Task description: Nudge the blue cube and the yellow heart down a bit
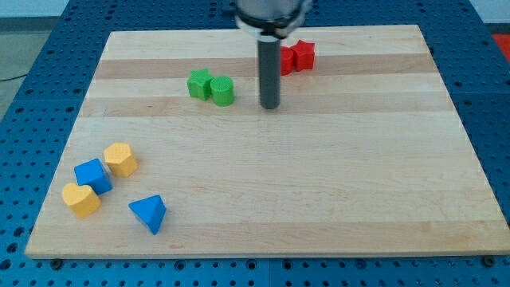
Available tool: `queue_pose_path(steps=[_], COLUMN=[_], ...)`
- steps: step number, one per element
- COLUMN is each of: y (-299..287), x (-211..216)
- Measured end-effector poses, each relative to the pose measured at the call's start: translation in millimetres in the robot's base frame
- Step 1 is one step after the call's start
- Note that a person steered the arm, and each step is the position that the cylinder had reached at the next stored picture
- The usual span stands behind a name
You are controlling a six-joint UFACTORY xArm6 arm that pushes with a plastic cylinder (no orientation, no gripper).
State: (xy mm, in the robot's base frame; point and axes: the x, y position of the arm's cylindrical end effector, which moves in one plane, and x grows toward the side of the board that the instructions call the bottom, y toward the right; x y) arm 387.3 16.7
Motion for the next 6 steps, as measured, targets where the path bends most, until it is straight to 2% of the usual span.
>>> queue_pose_path(steps=[1,2,3,4,5,6], y=[-71,-184,-262,-284,-288,-293], x=[1,1,13,29,97,147])
